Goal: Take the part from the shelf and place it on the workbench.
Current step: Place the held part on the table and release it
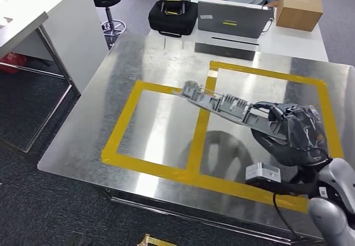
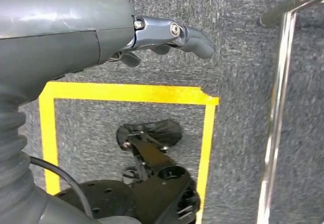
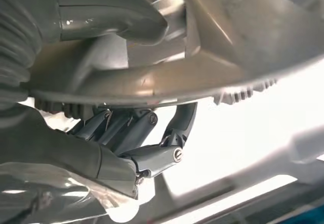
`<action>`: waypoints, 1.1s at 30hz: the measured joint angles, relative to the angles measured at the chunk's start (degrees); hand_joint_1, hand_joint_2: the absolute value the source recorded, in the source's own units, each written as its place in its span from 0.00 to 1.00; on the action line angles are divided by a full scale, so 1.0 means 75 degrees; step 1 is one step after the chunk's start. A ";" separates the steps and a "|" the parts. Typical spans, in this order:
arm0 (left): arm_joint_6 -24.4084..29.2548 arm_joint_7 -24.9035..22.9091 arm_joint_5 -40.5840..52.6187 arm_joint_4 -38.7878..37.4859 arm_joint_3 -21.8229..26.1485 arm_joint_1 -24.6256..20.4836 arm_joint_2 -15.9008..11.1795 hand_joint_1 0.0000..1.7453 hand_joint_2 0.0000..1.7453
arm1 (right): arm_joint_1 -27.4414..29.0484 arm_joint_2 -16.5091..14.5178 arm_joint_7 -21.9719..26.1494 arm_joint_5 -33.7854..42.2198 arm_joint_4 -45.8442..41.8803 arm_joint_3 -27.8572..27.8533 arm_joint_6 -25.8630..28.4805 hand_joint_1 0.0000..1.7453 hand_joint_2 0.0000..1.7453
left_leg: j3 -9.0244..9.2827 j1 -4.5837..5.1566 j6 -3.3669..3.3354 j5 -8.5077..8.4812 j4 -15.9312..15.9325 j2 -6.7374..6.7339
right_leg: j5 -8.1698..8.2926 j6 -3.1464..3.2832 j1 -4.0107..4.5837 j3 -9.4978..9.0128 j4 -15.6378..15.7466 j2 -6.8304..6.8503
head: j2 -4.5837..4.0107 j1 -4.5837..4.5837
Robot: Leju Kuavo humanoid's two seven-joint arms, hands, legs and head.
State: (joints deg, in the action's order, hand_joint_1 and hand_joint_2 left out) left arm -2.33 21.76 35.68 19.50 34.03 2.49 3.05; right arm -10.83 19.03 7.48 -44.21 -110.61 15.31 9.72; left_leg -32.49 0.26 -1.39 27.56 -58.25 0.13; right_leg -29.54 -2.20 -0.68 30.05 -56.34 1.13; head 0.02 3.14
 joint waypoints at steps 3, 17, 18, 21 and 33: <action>0.0042 0.0021 0.0252 -0.0068 -0.0045 -0.0026 -0.0025 0.00 1.00 | -0.0355 0.0127 -0.0613 -0.1071 0.0903 0.0189 0.0263 1.00 1.00 | -0.0041 0.0001 0.0000 -0.0043 -0.0002 0.0001 | 0.0048 -0.0016 0.0000 0.0025 -0.0003 0.0001 | 0.0000 0.0003; -0.0054 0.0012 0.0508 -0.0088 -0.0133 -0.0052 -0.0025 0.00 1.00 | -0.0965 0.0715 -0.1341 -0.1942 0.2885 0.0761 -0.0205 1.00 1.00 | -0.0056 -0.0005 0.0010 -0.0065 0.0000 -0.0001 | 0.0052 -0.0010 0.0006 0.0070 -0.0044 -0.0002 | 0.0000 0.0004; -0.0054 0.0013 0.0511 -0.0088 -0.0133 -0.0052 -0.0025 0.00 1.00 | -0.0973 0.0725 -0.1353 -0.1940 0.2918 0.0782 -0.0223 1.00 1.00 | -0.0057 -0.0006 0.0012 -0.0066 0.0000 0.0000 | 0.0052 -0.0009 0.0006 0.0071 -0.0047 -0.0002 | 0.0000 0.0003; -0.0057 0.0009 0.0539 -0.0088 -0.0133 -0.0053 -0.0025 0.00 1.00 | -0.1033 0.0772 -0.1553 -0.1822 0.3033 0.0833 -0.0649 1.00 1.00 | -0.0060 -0.0006 0.0018 -0.0069 0.0000 -0.0001 | 0.0051 -0.0008 0.0006 0.0077 -0.0052 -0.0003 | 0.0000 0.0004; -0.0114 -0.0021 0.0932 -0.0088 -0.0133 -0.0188 -0.0027 0.00 0.00 | -0.1361 0.0873 -0.1190 -0.0302 0.4362 0.1419 -0.2189 0.00 0.00 | -0.0075 -0.0005 0.0024 -0.0086 0.0000 0.0001 | 0.0064 0.0008 0.0006 0.0091 -0.0059 0.0004 | 0.0000 0.0002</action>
State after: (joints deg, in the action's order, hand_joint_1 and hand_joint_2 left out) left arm -3.19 21.60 42.68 18.84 33.03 1.08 2.85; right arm -21.04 25.57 -1.44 -46.47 -77.90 25.95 -6.70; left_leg -33.05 0.22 -1.21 26.91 -58.25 0.15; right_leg -29.06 -2.14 -0.63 30.73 -56.79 1.16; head 0.02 3.16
